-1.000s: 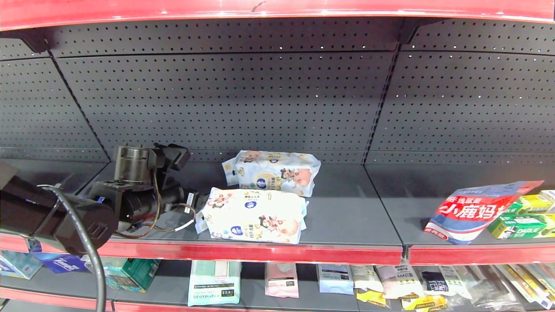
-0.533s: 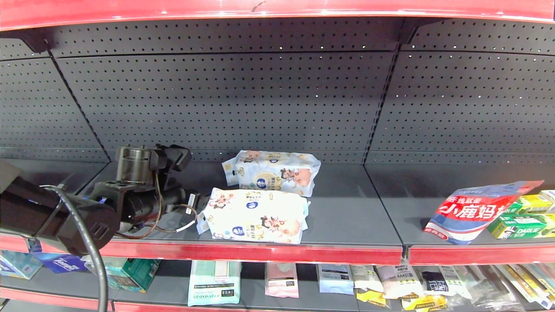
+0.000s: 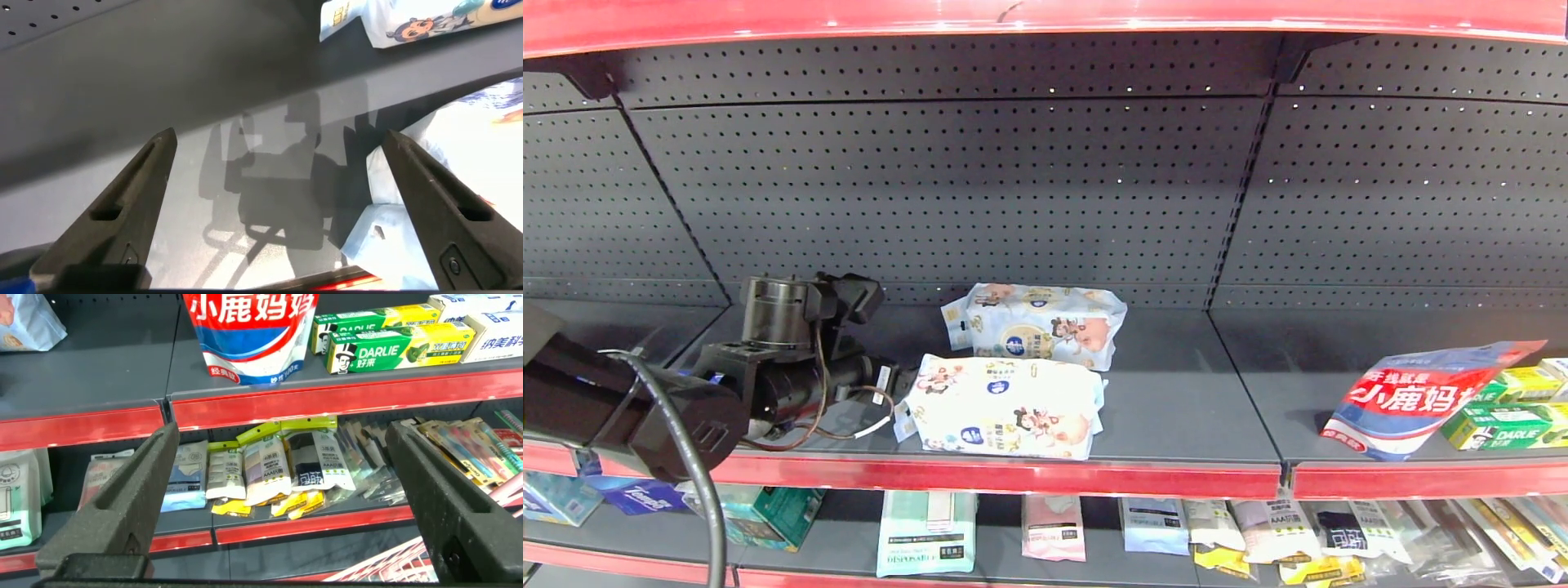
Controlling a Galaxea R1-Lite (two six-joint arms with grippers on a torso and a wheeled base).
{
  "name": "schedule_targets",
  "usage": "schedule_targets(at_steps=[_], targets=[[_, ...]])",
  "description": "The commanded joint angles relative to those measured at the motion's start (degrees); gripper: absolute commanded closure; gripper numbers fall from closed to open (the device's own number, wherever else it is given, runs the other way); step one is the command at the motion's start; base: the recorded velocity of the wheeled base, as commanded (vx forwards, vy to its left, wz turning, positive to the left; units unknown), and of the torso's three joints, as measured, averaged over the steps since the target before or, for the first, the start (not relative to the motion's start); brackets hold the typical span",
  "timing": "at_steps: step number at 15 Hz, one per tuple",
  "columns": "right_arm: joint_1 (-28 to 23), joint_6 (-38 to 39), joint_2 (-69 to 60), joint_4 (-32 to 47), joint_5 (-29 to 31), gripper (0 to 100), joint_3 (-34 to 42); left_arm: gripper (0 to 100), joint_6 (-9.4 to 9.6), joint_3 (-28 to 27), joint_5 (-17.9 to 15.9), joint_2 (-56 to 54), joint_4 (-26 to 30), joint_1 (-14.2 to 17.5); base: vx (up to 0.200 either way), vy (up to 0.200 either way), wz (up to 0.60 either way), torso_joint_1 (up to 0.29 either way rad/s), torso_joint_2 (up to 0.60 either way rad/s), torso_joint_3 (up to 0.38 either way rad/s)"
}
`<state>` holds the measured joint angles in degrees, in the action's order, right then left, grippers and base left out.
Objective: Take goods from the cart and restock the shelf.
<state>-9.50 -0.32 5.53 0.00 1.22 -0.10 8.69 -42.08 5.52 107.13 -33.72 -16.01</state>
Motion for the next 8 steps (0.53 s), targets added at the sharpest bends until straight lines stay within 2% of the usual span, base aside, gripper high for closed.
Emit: schedule_targets(at_steps=[1, 8], targets=[[0.0, -0.03, 0.09, 0.0, 0.01, 0, 0.01, 0, 0.01, -0.11, 0.01, 0.01, -0.03, 0.01, 0.0, 0.0, 0.0, 0.0, 0.0, 0.0], [0.0, -0.03, 0.09, 0.0, 0.01, 0, 0.01, 0, -0.08, -0.11, -0.16, 0.45, -0.03, -0.08, 0.0, 0.0, 0.0, 0.0, 0.0, 0.0]])
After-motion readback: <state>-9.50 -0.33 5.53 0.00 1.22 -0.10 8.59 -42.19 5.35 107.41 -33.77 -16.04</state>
